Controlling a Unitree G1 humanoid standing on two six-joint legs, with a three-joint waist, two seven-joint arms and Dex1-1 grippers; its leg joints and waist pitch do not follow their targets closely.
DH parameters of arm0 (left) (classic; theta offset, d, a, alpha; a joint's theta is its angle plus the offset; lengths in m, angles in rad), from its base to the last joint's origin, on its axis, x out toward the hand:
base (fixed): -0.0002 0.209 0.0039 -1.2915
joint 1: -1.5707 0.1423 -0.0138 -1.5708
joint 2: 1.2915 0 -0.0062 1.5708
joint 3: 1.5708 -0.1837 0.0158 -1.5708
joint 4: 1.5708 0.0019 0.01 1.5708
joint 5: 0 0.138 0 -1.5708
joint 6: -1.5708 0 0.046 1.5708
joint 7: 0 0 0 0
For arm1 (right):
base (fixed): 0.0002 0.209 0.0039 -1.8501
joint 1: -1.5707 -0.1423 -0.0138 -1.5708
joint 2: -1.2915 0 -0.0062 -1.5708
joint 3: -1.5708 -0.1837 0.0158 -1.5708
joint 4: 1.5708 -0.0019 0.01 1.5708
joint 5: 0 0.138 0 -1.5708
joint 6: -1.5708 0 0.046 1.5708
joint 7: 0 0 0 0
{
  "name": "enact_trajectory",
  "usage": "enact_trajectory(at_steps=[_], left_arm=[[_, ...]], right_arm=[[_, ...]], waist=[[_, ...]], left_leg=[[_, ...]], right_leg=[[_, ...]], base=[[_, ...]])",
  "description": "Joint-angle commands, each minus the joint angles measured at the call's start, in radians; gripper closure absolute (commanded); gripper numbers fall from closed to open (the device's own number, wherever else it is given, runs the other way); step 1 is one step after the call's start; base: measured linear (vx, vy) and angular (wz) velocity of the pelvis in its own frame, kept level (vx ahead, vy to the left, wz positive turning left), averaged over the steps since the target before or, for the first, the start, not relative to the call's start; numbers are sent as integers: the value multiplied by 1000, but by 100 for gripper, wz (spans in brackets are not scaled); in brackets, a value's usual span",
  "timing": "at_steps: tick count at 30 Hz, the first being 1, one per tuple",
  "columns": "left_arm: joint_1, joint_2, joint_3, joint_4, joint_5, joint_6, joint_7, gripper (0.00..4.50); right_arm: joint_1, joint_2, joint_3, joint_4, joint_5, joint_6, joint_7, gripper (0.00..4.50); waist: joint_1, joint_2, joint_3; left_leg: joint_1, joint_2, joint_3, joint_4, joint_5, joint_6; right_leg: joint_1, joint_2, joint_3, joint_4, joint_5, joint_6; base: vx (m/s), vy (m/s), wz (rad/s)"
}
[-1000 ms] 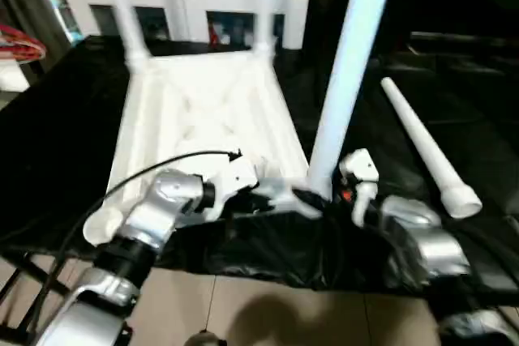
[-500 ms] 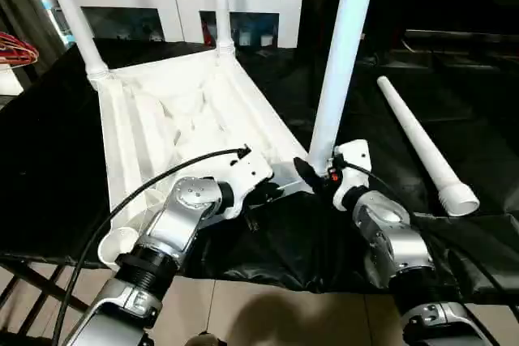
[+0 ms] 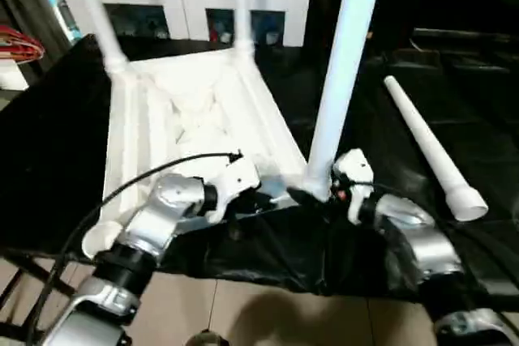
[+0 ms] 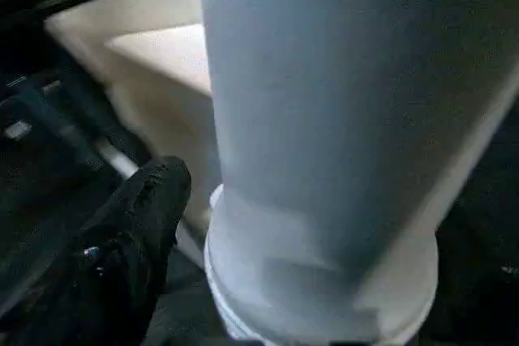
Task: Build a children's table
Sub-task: Rotate leg to tighten
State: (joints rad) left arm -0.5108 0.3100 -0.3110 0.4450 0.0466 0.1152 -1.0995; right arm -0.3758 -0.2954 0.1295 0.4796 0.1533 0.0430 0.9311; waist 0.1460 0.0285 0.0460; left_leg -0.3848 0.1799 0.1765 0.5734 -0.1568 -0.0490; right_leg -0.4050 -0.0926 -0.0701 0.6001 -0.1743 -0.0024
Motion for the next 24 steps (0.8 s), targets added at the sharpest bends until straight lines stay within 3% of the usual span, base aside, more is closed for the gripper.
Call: enact_trajectory(at_steps=[1, 9, 14, 24], left_arm=[[-21, 1, -29, -32, -20, -33, -55, 450], [-43, 52, -53, -5, -33, -76, -185, 450], [-66, 68, -65, 19, -34, -96, -234, 450], [-77, 62, -66, 41, -35, -109, -259, 450]], right_arm=[[11, -17, 59, -38, 22, 24, 116, 51], [2, -102, 110, -99, 40, 52, 312, 51], [-1, -134, 150, -123, 36, 73, 392, 51], [19, -147, 164, -154, 46, 98, 428, 129]], waist=[[2, -9, -63], [24, -15, -63], [28, -19, -64], [41, -19, -66]], left_leg=[[19, 52, -12, -66, -284, 51], [19, 54, -13, -66, -277, 50], [19, 54, -13, -65, -273, 49], [21, 55, -13, -62, -263, 45]], right_leg=[[45, -62, 43, -70, -225, -210], [44, -64, 43, -69, -259, -203], [43, -64, 44, -67, -256, -205], [43, -66, 44, -66, -255, -205]], base=[[0, 0, 0], [0, 0, 0], [0, 0, 0], [0, 0, 0]])
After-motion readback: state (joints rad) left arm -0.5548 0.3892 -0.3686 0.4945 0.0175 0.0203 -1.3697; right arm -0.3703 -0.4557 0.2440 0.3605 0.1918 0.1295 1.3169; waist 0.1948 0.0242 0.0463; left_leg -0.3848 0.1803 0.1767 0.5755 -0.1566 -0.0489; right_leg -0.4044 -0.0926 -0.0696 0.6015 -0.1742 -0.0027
